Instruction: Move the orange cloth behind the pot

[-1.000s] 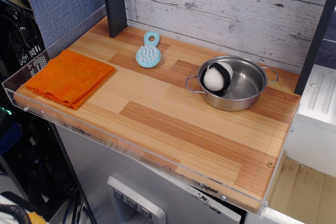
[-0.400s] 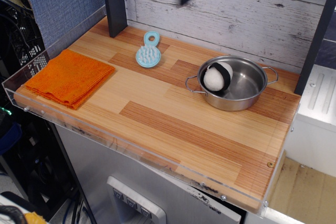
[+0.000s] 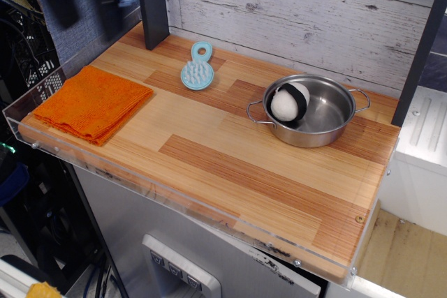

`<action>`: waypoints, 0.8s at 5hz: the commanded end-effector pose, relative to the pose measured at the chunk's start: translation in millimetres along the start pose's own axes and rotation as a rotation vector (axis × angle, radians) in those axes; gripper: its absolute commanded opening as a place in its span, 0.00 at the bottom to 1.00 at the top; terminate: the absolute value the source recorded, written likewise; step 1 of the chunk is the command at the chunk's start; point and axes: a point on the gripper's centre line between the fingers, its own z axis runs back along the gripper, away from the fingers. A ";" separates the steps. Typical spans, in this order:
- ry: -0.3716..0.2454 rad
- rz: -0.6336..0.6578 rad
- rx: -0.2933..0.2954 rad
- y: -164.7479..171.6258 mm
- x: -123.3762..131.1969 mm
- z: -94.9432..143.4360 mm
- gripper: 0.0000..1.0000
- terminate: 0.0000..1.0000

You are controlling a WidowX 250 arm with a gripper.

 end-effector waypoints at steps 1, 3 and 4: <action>0.016 0.062 0.032 6.9 -13.4 -20.7 1.00 0.00; 0.092 0.049 0.096 31.3 -14.0 -55.6 1.00 0.00; 0.098 0.050 0.109 55.9 -17.2 -61.6 1.00 0.00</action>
